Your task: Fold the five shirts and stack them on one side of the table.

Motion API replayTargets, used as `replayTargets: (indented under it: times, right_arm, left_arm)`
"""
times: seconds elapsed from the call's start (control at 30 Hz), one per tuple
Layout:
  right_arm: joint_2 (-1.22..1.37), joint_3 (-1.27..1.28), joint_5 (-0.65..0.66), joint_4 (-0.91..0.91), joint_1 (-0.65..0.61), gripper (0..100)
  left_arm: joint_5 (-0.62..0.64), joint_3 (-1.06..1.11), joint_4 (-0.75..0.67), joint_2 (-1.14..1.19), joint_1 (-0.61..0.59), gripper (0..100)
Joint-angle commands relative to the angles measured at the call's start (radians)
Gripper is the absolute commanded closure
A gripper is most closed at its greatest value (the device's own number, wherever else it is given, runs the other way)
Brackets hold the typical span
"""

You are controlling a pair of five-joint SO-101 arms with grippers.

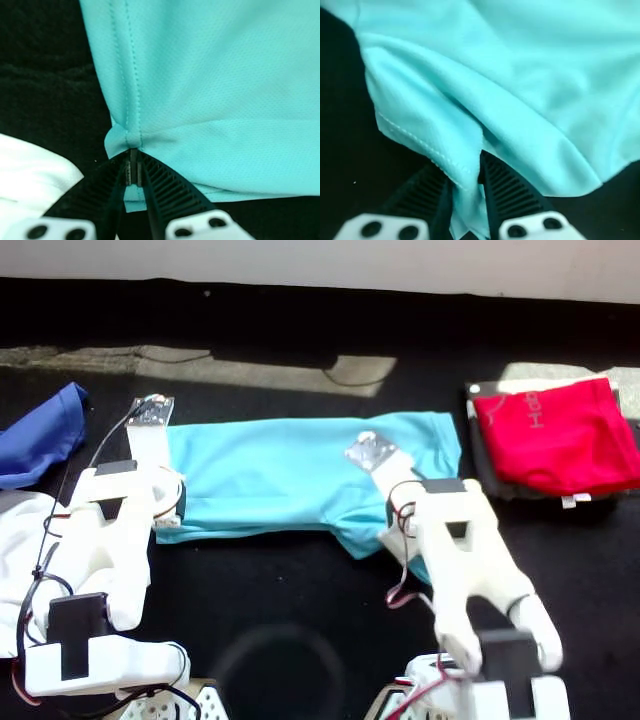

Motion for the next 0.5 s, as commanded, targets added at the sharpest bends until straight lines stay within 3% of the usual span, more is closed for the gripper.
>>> replayTargets:
  times: [0.0,0.3,0.47]
  right_arm:
    - [-0.107,-0.079,0.006,-0.021,0.027,99.2]
    - [0.213,-0.466,-0.147,-0.087,0.030,98.3]
    - [0.484,-0.696,-0.233,-0.056,0.021,82.3]
  left_arm:
    - [-0.003,0.007,-0.017,0.004,-0.015,99]
    - [-0.003,0.007,-0.017,0.004,-0.015,99]
    - [-0.003,0.007,-0.017,0.004,-0.015,99]
